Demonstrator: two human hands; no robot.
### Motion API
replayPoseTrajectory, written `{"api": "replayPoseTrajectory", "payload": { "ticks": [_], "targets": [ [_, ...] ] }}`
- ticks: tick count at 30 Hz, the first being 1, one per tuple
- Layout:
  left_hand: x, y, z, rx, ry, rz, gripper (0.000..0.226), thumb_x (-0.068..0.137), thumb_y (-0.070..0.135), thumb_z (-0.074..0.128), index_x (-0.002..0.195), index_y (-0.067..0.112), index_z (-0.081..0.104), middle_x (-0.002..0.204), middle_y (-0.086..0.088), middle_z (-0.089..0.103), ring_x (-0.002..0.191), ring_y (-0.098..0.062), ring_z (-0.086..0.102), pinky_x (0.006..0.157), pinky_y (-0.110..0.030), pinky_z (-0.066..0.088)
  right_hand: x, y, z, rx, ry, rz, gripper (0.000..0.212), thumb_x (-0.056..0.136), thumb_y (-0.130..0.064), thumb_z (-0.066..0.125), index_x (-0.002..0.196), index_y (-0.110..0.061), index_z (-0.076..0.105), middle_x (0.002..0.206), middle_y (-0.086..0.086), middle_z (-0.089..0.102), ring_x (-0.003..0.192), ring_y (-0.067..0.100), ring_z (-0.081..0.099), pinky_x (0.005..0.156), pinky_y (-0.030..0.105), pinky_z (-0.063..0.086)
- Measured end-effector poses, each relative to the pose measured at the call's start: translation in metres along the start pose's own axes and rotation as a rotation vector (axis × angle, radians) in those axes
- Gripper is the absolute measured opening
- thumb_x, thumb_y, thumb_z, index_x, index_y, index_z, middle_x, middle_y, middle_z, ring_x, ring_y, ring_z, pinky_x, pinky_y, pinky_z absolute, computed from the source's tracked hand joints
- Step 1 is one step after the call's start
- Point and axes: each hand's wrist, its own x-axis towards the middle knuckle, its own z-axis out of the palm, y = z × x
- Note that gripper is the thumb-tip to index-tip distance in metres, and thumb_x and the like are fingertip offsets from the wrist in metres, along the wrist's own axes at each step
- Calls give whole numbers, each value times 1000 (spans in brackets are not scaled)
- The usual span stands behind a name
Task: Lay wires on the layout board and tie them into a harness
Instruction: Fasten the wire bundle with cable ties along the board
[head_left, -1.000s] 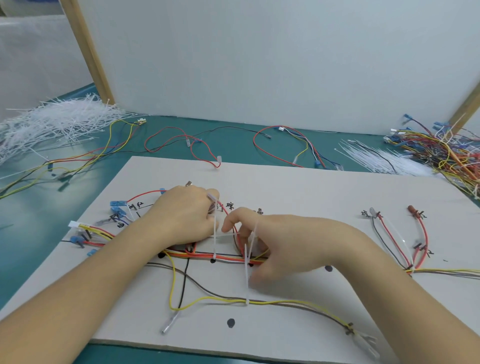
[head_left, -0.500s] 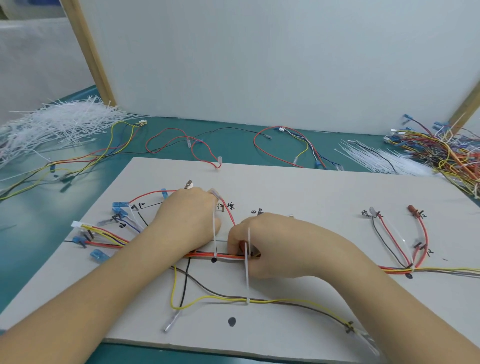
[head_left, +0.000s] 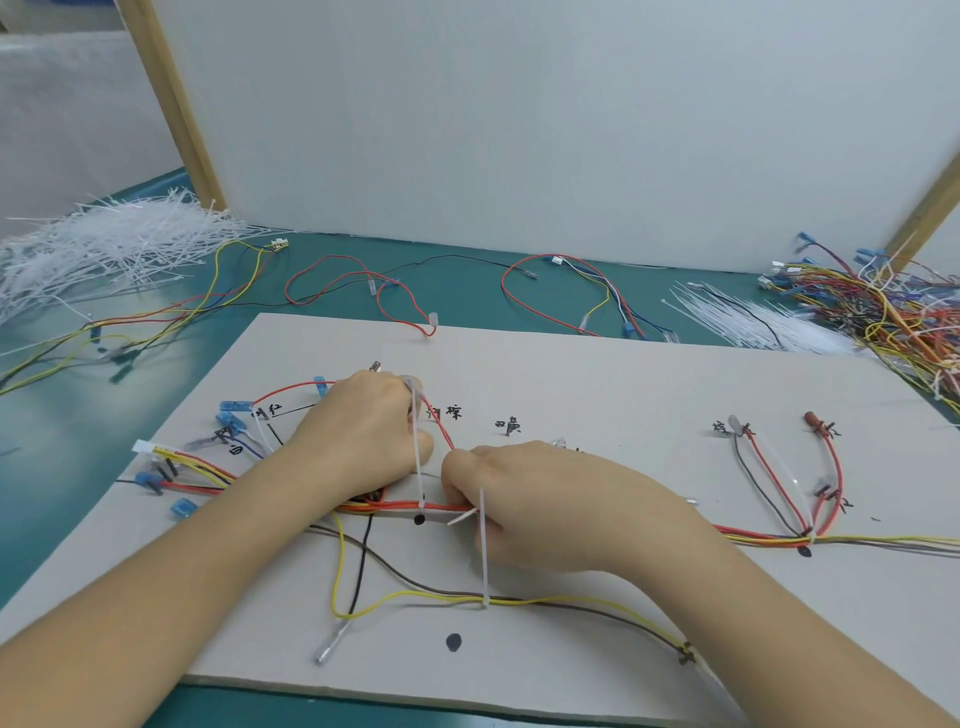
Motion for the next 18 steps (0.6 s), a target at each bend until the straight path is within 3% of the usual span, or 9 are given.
{"api": "replayPoseTrajectory", "payload": {
  "ticks": [5, 12, 18],
  "targets": [
    [-1, -2, 1, -72, 16, -20, 11, 55, 30, 36, 55, 19, 34, 50, 3, 38, 60, -26, 39, 54, -31, 23, 0, 1, -3, 28, -58, 5, 19, 91, -10, 41, 109, -7, 45, 105, 11, 56, 86, 29, 48, 67, 36, 38],
    [-1, -4, -1, -177, 76, -50, 28, 52, 27, 40, 64, 10, 58, 50, 0, 49, 57, -23, 42, 54, -31, 35, -1, 2, -5, 95, -98, 17, 20, 90, -9, 41, 110, -8, 44, 104, 11, 56, 91, 30, 50, 70, 37, 40],
    [2, -7, -9, -258, -98, -109, 2, 59, 27, 53, 57, 28, 51, 50, 9, 49, 55, -2, 44, 47, -16, 27, 0, 5, -5, 118, -102, 8, 23, 91, -11, 42, 114, -12, 44, 99, 7, 53, 86, 26, 46, 64, 33, 34]
  ]
}}
